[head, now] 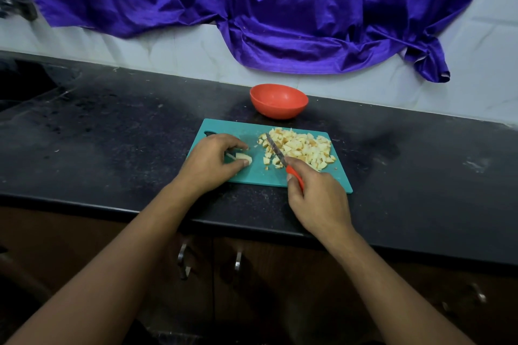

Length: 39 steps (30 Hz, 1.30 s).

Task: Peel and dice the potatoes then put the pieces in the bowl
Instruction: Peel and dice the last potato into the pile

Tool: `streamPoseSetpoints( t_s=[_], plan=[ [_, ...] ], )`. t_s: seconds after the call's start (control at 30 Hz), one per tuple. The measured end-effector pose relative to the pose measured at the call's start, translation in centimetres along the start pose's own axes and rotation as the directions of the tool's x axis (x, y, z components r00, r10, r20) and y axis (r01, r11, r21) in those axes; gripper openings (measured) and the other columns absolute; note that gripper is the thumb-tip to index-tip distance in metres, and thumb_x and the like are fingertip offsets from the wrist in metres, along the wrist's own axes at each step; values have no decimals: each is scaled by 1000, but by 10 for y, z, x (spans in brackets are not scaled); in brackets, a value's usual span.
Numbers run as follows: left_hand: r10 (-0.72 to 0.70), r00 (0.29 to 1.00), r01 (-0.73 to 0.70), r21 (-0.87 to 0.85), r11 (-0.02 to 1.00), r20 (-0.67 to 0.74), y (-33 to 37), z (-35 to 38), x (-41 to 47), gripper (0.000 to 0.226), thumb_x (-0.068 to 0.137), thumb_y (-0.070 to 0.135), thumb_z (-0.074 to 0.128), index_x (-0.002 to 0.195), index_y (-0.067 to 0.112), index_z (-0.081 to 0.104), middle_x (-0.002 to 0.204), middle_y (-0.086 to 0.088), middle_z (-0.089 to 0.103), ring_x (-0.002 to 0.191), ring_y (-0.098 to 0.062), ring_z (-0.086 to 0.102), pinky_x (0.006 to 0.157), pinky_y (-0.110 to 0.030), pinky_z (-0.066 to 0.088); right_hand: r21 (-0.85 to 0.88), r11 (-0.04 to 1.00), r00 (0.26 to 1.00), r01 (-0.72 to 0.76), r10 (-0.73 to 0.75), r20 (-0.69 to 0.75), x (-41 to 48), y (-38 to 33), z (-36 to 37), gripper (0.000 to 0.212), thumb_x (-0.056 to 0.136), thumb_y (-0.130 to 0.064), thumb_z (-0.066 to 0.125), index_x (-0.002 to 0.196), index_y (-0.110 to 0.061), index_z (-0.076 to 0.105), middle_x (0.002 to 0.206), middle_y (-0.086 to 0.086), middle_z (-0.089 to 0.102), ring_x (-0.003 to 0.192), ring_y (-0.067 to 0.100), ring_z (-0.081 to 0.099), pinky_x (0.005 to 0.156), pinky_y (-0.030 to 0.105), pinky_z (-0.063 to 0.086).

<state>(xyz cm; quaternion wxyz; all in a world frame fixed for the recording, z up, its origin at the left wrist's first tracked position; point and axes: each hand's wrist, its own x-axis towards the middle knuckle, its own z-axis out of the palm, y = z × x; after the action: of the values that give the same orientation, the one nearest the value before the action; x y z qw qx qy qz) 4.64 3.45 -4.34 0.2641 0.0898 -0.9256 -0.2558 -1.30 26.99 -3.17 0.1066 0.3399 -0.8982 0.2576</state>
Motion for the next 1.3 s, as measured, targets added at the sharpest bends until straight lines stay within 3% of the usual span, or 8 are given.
streamPoseSetpoints(
  t_s=[0.23,0.37,0.67,1.03,1.3],
  plan=[
    [-59,998,60,24,998,-35,-2,2,-2,19,85,40,80,100,28,80,100,14,75,95,-4,65,88,-36,57,9,1000,1000,-6,6,13,-2,-5,-3,43,105,-37,49,148,-42,51,76,-10,64,57,6,54,51,21,36],
    [-75,996,76,18,997,-44,-2,3,-1,14,84,37,80,95,27,81,96,16,76,93,-1,66,87,-34,58,19,999,999,-27,26,39,-3,-17,-4,44,104,-38,49,148,-42,51,101,-8,72,71,6,57,62,29,46],
    [-77,995,78,15,997,-65,0,4,-2,7,83,33,81,85,26,81,91,15,76,89,-2,67,83,-36,57,-115,993,992,33,-19,127,13,-60,6,45,104,-32,46,148,-38,49,108,-2,71,99,20,64,77,38,50],
    [-111,992,112,26,993,-53,-1,4,-1,2,82,29,81,83,28,81,92,16,76,86,-2,67,83,-36,58,-345,926,962,150,-57,266,9,-69,13,59,105,-27,45,162,-26,27,106,6,65,94,25,62,72,38,41],
    [-117,990,120,26,992,-76,6,0,-5,18,82,37,83,97,28,80,95,14,76,90,0,65,85,-27,55,-183,983,988,-20,48,148,10,-48,1,47,106,-32,45,153,-35,46,98,-3,68,85,16,62,75,38,55]
  ],
)
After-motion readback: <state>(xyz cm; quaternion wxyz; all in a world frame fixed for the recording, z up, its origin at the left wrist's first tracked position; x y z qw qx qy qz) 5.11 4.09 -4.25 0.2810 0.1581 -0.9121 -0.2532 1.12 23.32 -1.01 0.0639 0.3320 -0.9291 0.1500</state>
